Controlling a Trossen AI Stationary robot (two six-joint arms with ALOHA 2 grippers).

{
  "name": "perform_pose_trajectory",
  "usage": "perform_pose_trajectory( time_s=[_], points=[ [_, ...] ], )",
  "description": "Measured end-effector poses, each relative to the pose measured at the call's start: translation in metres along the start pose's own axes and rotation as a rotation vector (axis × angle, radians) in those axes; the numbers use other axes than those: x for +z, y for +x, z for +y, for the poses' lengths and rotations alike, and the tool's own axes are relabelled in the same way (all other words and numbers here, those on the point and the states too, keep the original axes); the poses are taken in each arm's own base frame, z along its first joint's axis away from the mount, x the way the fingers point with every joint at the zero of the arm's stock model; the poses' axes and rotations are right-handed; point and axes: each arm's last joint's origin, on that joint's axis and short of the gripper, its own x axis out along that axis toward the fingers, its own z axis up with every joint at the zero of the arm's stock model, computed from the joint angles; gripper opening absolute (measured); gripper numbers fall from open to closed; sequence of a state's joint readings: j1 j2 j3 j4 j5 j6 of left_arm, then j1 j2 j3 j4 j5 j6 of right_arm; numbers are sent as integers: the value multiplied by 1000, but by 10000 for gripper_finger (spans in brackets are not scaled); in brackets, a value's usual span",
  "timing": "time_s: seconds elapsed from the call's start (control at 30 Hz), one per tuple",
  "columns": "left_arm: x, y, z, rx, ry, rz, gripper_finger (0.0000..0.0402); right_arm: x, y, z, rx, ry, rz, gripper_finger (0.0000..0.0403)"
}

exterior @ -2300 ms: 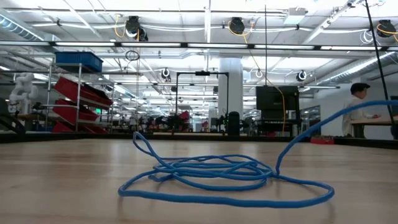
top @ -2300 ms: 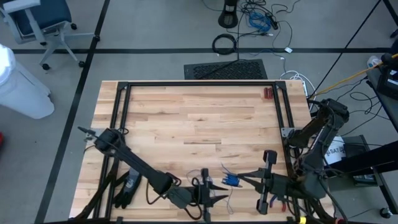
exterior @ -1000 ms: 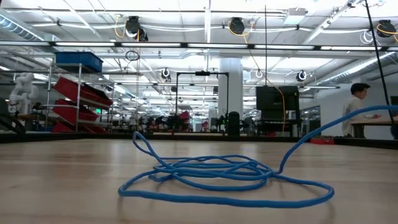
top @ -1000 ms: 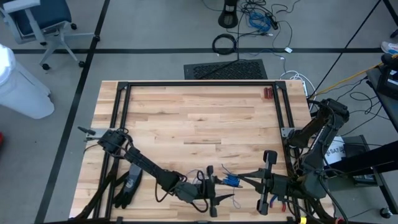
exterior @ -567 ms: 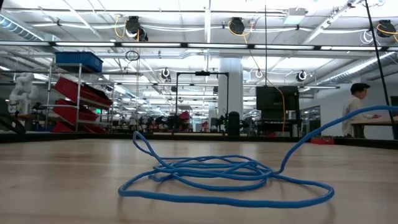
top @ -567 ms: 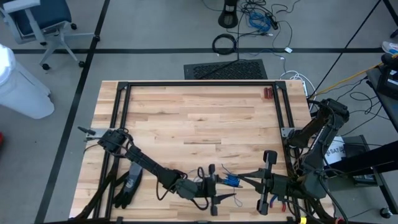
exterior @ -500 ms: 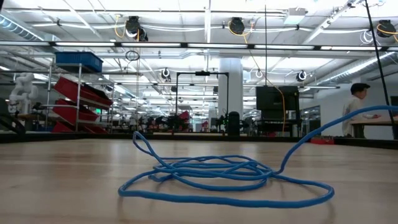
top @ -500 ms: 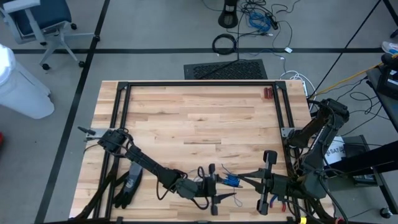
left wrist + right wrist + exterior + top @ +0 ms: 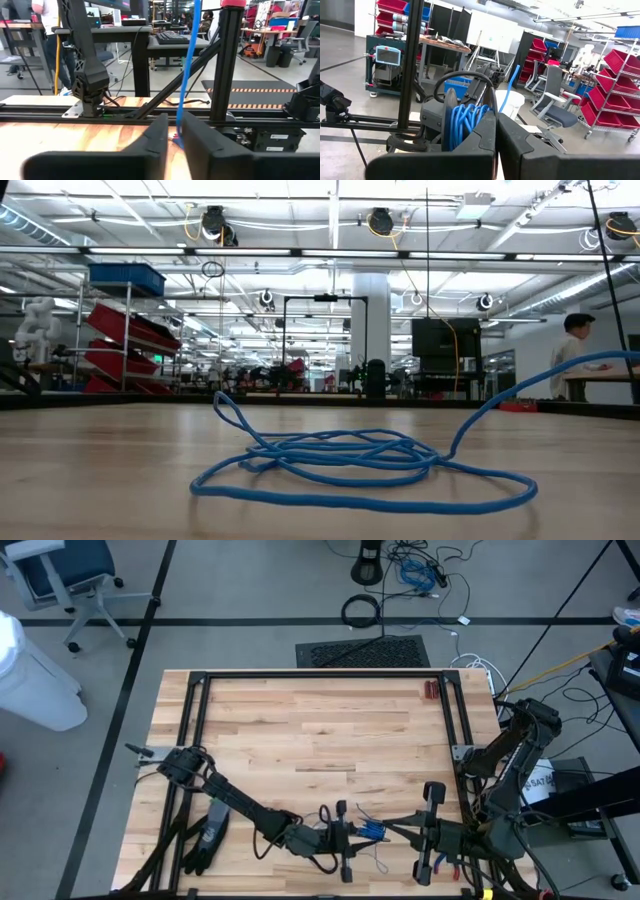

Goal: Coil cords
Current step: Coil the blue wire onto the spool

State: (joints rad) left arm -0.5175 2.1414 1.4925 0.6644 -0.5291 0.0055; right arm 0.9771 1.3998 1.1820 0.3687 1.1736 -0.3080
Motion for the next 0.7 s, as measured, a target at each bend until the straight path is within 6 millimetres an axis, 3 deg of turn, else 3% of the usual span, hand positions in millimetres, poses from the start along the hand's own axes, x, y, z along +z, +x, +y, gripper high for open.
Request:
perform_pose_trajectory(
  time_s=[0.1,0.7],
  points=[
    [-2,0,1,21,11,18,10,0,0,0,0,0,0,0],
    [1,-11,-6,128,125,95,3,0,0,0,0,-8,2,0]
  ],
)
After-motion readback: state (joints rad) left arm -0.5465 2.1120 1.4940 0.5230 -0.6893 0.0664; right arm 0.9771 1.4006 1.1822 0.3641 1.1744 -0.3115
